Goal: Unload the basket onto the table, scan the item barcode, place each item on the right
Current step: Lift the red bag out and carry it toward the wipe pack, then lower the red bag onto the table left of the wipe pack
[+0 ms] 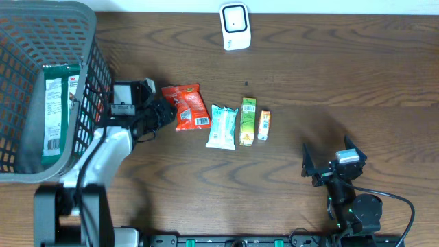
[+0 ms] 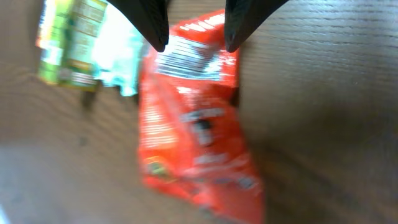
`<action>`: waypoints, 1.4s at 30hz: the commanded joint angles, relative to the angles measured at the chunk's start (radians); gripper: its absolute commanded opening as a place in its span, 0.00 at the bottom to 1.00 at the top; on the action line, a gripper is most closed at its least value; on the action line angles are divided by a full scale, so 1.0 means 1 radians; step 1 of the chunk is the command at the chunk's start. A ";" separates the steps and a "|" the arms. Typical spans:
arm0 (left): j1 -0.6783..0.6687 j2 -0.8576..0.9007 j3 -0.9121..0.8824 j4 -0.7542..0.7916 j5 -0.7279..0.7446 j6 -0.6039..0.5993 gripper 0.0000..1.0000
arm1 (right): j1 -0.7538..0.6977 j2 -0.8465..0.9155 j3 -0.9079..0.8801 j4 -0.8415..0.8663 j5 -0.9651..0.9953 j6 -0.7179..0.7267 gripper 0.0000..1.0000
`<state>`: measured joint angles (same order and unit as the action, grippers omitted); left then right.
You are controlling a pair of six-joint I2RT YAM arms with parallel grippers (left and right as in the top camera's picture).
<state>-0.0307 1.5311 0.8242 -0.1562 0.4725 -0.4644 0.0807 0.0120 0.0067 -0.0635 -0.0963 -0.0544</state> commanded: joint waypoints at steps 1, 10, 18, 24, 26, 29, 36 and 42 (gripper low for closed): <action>-0.033 -0.081 0.001 0.000 -0.036 0.018 0.20 | -0.004 -0.005 -0.001 -0.004 0.005 0.013 0.99; -0.105 0.019 0.001 0.081 -0.105 0.018 0.07 | -0.004 -0.005 -0.001 -0.004 0.005 0.013 0.99; -0.113 0.101 0.001 0.140 -0.079 0.019 0.08 | -0.004 -0.005 -0.001 -0.004 0.005 0.013 0.99; -0.113 0.106 0.013 0.192 -0.024 0.018 0.07 | -0.004 -0.005 -0.001 -0.004 0.005 0.013 0.99; -0.119 0.106 0.020 0.192 -0.013 0.018 0.07 | -0.004 -0.005 -0.001 -0.004 0.005 0.013 0.99; -0.143 0.110 0.019 0.180 -0.083 0.019 0.07 | -0.004 -0.005 -0.001 -0.004 0.005 0.013 0.99; -0.198 0.119 0.014 0.108 -0.274 0.022 0.07 | -0.004 -0.005 -0.001 -0.004 0.005 0.013 0.99; -0.198 0.133 -0.002 0.066 -0.305 0.026 0.08 | -0.004 -0.005 -0.001 -0.004 0.005 0.013 0.99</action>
<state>-0.2283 1.6352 0.8253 -0.0845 0.2207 -0.4515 0.0807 0.0120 0.0067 -0.0639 -0.0963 -0.0544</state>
